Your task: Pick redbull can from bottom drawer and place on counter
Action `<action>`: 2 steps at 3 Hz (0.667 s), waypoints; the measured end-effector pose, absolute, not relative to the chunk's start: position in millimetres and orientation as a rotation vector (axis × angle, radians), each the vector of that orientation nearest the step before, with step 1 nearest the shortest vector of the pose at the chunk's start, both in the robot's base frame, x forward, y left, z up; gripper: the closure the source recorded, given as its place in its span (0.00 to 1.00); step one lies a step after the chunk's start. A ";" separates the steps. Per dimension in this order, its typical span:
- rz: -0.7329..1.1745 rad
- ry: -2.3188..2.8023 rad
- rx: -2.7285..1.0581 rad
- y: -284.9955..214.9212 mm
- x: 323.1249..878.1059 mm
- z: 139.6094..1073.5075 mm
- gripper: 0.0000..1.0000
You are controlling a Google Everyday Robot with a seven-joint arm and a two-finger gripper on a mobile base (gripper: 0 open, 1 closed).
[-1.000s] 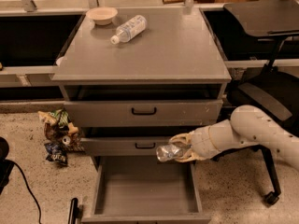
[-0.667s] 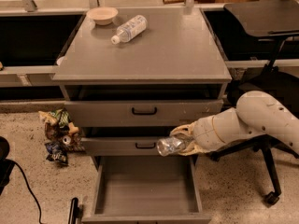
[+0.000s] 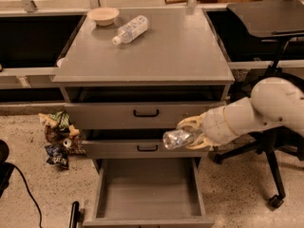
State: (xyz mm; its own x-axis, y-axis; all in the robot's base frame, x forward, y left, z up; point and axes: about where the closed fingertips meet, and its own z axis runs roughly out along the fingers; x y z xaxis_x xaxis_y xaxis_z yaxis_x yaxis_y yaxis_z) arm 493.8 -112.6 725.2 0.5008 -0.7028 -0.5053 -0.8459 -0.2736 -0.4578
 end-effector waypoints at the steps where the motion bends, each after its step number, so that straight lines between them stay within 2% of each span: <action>1: 0.138 1.304 -2.101 -125.8 500.1 791.6 1.00; 2: -0.098 1.370 -2.205 -134.8 507.8 840.8 1.00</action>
Offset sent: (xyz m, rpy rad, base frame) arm 0.0267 -0.0510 0.1857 -0.6085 -0.2621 -0.1593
